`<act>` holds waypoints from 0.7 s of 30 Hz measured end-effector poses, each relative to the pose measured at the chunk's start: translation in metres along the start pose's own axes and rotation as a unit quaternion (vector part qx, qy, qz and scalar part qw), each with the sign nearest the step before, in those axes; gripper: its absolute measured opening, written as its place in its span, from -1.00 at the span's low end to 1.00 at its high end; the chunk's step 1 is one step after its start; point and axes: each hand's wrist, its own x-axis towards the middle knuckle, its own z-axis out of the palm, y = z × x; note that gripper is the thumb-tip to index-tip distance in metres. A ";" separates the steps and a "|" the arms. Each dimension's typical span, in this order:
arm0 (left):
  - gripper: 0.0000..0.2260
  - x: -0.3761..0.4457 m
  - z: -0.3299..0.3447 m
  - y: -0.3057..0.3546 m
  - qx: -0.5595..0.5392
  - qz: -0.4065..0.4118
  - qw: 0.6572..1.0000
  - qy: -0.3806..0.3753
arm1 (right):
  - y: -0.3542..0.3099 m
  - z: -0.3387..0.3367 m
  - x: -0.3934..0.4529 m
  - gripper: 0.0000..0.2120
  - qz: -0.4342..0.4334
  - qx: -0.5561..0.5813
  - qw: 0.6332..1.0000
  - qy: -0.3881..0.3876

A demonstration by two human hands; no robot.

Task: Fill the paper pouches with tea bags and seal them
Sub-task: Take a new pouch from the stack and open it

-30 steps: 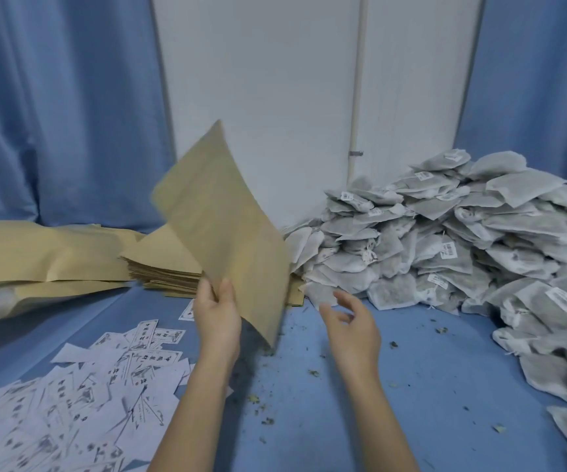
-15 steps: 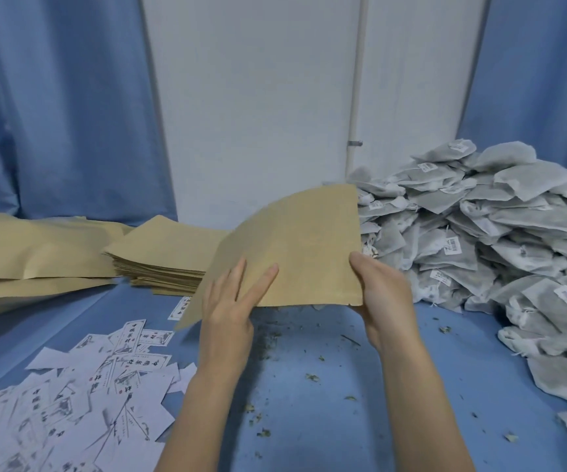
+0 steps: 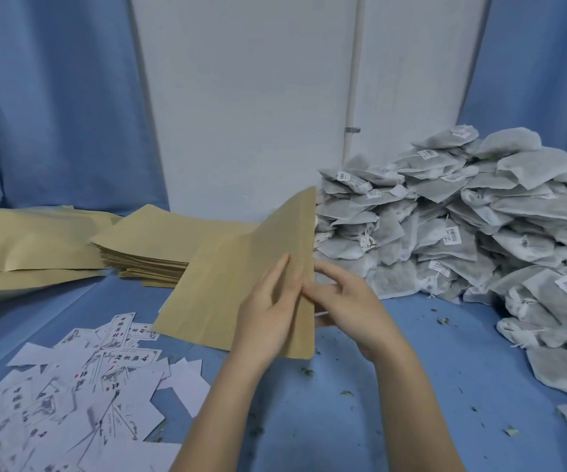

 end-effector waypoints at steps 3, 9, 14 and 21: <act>-0.64 -0.002 0.004 -0.001 0.008 -0.001 1.000 -0.002 | 0.002 0.002 0.003 -0.74 -0.004 0.036 0.998 0.056; -0.71 -0.006 0.010 0.005 0.035 -0.013 0.999 0.018 | 0.010 0.002 0.007 -0.84 -0.033 0.072 0.982 0.172; -0.47 -0.003 0.010 0.010 -0.022 -0.049 0.996 0.070 | 0.008 0.007 0.007 -0.91 -0.001 0.155 0.982 0.108; -0.73 -0.003 0.001 0.012 -0.071 -0.050 0.986 0.143 | 0.011 0.008 0.007 -0.85 -0.012 0.188 0.982 0.001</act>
